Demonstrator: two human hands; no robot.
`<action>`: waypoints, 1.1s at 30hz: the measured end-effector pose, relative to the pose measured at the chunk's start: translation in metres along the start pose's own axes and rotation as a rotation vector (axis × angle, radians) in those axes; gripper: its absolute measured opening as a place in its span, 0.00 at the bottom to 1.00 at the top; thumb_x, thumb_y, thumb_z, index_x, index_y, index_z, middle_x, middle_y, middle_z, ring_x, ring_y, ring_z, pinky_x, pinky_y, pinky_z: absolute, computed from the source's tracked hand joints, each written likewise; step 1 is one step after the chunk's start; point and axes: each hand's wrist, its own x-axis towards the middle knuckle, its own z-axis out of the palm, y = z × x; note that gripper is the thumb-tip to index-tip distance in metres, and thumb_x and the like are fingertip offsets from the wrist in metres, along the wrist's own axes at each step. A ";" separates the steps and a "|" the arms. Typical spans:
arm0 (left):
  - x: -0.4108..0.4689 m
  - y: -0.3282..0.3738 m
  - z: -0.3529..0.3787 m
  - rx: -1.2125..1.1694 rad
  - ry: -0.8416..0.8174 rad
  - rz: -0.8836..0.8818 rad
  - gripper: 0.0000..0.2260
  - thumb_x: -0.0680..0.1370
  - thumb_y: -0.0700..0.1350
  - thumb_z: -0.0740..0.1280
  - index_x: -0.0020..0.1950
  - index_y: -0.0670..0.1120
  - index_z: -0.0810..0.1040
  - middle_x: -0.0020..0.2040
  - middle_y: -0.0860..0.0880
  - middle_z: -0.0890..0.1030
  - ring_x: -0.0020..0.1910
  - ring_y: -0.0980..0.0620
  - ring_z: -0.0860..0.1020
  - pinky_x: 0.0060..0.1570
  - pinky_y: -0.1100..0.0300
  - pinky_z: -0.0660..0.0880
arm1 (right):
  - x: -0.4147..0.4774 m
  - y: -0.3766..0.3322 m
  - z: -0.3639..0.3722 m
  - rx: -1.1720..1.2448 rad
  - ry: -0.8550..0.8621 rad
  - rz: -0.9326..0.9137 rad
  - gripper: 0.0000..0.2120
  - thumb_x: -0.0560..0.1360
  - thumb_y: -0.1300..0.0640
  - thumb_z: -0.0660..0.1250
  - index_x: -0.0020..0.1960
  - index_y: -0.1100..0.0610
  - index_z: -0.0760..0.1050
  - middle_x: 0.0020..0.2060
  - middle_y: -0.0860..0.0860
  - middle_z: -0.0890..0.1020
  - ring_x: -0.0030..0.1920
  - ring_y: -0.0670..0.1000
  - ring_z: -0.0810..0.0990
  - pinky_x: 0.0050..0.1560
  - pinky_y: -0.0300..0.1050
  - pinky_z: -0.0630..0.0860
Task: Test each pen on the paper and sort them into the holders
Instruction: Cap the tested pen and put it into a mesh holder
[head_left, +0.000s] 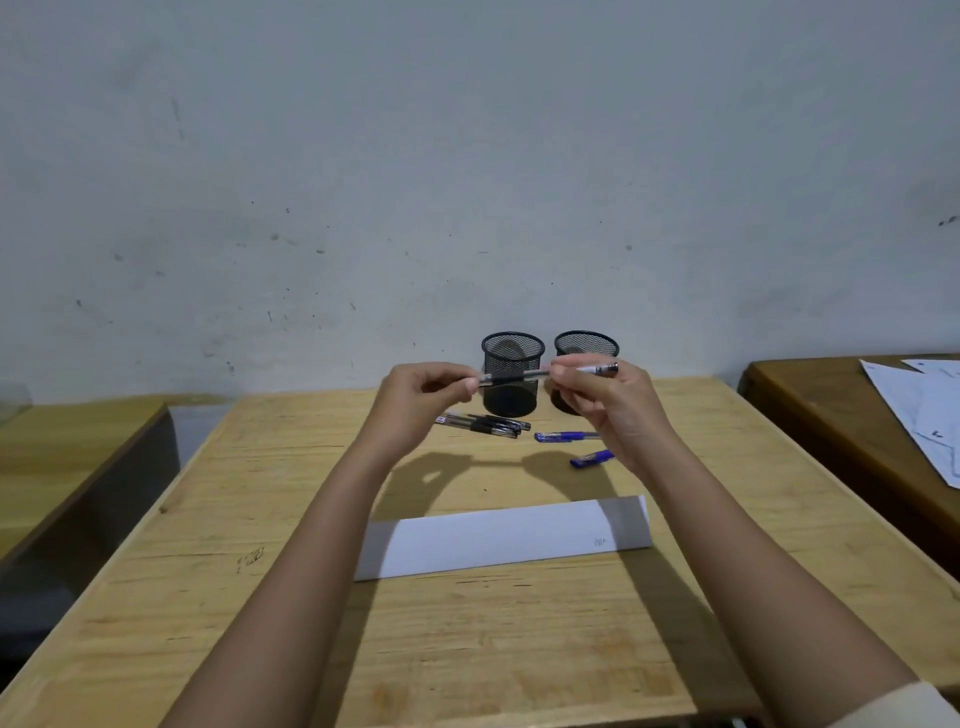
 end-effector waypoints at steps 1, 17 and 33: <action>0.001 0.002 -0.005 0.011 -0.013 -0.009 0.04 0.74 0.42 0.70 0.47 0.48 0.84 0.42 0.45 0.84 0.40 0.58 0.78 0.47 0.62 0.73 | 0.001 -0.001 -0.004 -0.084 -0.014 -0.029 0.06 0.68 0.68 0.71 0.44 0.62 0.81 0.35 0.53 0.83 0.39 0.49 0.83 0.42 0.36 0.78; 0.096 -0.006 0.014 0.002 0.160 -0.045 0.11 0.76 0.50 0.67 0.54 0.46 0.80 0.52 0.47 0.82 0.54 0.50 0.79 0.58 0.58 0.74 | 0.071 0.007 0.007 -0.638 0.101 -0.237 0.10 0.67 0.68 0.71 0.40 0.56 0.74 0.34 0.50 0.80 0.33 0.44 0.79 0.39 0.32 0.76; 0.131 -0.076 0.053 0.127 -0.147 -0.049 0.26 0.72 0.49 0.72 0.68 0.45 0.68 0.58 0.52 0.74 0.60 0.54 0.73 0.62 0.59 0.70 | 0.145 0.047 0.001 -0.900 0.139 -0.124 0.04 0.70 0.61 0.70 0.43 0.57 0.76 0.35 0.51 0.79 0.39 0.49 0.78 0.35 0.31 0.69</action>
